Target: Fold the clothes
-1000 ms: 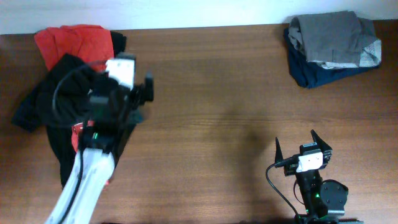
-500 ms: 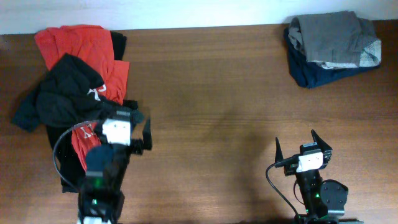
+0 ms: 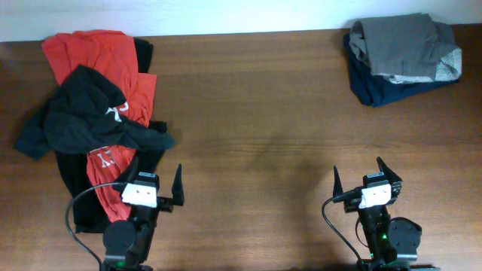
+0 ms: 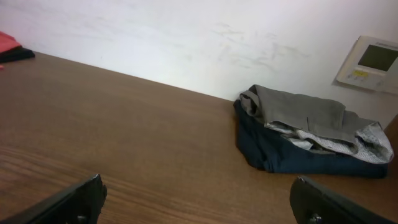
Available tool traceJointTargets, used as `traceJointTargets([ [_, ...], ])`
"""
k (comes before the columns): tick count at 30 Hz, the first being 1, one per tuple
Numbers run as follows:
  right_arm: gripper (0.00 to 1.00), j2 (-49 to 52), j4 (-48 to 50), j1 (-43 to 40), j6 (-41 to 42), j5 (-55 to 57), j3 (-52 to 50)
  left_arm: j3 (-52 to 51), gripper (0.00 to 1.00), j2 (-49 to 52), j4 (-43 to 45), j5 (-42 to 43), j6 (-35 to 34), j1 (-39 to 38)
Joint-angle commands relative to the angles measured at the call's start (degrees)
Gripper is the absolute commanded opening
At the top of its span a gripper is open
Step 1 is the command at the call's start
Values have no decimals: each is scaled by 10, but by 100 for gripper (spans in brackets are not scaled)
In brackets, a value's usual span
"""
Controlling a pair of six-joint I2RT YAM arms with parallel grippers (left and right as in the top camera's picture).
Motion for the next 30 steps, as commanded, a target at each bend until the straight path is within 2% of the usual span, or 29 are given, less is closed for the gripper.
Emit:
traceJointTargets([
  [1, 99, -6, 0, 2, -2, 9, -5, -10, 99, -54, -33, 9, -3, 13],
  [13, 99, -6, 0, 2, -2, 9, -5, -22, 99, -185, -137, 10, -3, 25],
  [30, 98, -6, 0, 2, -2, 9, -5, -22, 99, -183, -162, 4, -3, 42],
])
